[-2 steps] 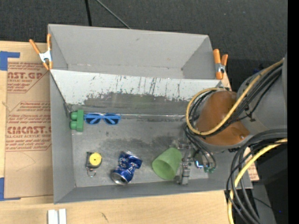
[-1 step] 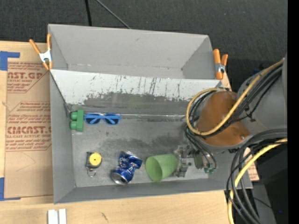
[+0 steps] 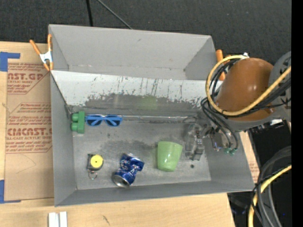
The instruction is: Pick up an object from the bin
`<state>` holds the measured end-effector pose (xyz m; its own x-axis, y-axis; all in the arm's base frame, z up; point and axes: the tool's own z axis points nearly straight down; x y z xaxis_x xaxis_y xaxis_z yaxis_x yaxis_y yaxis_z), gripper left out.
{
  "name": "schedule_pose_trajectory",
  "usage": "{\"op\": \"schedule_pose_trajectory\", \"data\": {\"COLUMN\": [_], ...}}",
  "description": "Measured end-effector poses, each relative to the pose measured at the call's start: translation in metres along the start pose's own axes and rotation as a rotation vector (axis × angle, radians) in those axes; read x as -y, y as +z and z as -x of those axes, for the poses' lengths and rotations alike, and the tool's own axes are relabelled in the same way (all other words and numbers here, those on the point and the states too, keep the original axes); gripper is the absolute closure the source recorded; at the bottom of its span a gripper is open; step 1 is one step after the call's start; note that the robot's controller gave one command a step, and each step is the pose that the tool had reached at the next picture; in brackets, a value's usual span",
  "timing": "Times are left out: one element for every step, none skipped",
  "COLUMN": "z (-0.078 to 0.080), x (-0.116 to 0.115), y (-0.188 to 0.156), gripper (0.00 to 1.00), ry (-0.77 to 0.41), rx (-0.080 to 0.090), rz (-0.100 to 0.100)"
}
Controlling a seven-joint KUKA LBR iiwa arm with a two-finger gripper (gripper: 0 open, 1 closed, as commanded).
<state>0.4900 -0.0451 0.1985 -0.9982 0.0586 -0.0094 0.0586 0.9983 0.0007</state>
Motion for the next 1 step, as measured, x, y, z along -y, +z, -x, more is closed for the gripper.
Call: {"op": "schedule_pose_trajectory", "data": {"z": [-0.0018], "x": [0.0002], "y": [0.004], "gripper": [0.0], "ry": [0.0], "rx": [-0.008], "rz": [0.0]}}
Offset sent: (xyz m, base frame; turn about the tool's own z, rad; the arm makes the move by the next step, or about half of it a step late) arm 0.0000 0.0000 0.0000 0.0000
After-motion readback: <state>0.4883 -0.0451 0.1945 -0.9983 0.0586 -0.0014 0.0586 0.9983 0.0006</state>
